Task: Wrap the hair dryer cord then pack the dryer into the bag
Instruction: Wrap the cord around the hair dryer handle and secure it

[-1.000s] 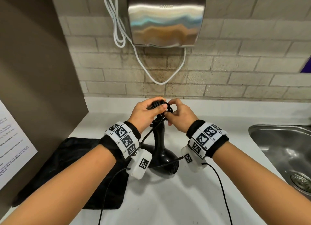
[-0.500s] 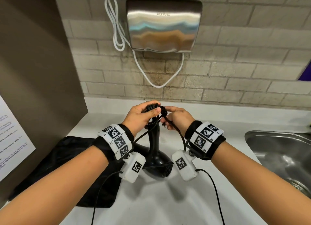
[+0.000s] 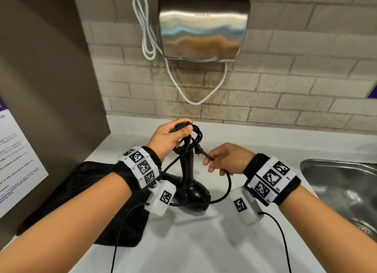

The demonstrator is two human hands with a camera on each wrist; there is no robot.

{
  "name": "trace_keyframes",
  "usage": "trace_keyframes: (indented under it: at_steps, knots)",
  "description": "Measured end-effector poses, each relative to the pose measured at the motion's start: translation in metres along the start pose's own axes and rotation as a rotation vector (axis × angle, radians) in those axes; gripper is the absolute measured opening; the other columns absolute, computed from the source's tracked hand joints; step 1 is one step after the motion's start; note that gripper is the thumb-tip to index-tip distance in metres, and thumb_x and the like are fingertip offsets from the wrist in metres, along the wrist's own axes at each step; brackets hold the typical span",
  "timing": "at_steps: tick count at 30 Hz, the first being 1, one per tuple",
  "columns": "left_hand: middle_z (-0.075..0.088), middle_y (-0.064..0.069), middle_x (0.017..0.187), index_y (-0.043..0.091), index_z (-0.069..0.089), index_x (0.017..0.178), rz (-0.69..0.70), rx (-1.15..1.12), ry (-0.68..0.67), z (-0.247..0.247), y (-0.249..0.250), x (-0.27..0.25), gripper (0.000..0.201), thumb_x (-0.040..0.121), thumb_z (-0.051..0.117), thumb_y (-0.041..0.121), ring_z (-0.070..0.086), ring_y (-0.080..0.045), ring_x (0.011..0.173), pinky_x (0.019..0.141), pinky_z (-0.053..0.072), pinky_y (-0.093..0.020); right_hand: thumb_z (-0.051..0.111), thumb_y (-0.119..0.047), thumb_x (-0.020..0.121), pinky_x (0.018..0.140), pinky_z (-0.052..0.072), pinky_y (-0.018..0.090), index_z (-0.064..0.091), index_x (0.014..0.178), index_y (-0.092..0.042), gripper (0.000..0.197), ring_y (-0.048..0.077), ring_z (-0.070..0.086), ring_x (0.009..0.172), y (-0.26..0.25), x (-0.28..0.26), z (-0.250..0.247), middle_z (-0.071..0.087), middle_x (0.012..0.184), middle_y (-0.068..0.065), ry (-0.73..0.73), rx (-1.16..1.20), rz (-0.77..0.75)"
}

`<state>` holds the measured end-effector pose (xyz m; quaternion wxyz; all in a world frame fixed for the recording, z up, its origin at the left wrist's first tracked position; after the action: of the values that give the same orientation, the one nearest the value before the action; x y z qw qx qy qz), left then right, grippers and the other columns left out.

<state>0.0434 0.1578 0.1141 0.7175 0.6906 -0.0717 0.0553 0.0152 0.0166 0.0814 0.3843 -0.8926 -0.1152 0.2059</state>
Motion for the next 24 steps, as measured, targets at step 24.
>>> trace_keyframes:
  at_steps: [24]
  knots:
    - [0.058,0.001,0.083,0.021,0.064,0.096,-0.135,-0.17,-0.042,0.013,-0.007,-0.013,0.013,0.091,0.053,0.017,0.025,-0.003,0.034,0.054,0.028,-0.021,0.047,0.006,0.088,0.038,0.044,0.016,0.046,0.124,-0.031,0.052,0.004,0.06,0.071,-0.023,0.043,-0.002,0.057,0.105,-0.015,-0.03,0.113,-0.307]
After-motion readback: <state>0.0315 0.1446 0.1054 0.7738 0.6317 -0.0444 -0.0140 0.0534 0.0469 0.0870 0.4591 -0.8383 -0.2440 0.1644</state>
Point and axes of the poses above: each hand's wrist, its own x-axis towards the middle knuckle, its own z-axis out of the palm, y = z × x, the point moved 10 cm from there along x, towards the middle knuckle
